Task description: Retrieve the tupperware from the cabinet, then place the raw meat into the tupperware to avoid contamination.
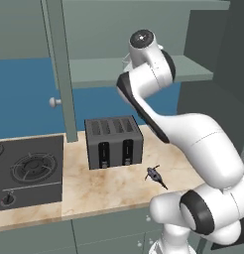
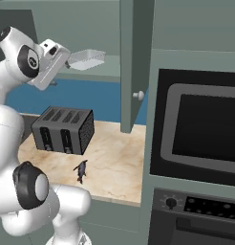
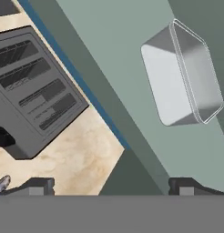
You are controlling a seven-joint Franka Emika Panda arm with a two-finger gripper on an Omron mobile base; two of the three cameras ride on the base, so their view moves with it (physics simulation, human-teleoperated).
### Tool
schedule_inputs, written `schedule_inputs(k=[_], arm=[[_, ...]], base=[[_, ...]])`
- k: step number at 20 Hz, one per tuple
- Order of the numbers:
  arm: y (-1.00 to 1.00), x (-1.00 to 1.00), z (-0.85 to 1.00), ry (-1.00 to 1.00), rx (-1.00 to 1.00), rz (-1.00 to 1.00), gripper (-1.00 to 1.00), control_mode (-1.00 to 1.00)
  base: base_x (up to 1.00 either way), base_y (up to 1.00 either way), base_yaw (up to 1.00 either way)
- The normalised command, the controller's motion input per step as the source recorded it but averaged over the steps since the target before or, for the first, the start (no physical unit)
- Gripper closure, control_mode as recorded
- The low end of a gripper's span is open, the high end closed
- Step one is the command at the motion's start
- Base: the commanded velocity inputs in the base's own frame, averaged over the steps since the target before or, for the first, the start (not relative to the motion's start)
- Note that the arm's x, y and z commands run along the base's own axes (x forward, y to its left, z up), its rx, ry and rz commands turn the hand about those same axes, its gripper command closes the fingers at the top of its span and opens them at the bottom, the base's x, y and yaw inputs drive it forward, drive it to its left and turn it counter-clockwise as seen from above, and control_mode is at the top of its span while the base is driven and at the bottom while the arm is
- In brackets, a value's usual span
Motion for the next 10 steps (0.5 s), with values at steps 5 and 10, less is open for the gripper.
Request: schedule_inputs(k=[5,10], arm=[[0.0,0.03,0.2,0.0,-0.02,0.0,-1.0,-1.0],[0.0,0.15,0.15,-0.01,-0.03,0.0,-1.0,-1.0]], base=[[0.0,0.0,0.0],[0.0,0.0,0.0]])
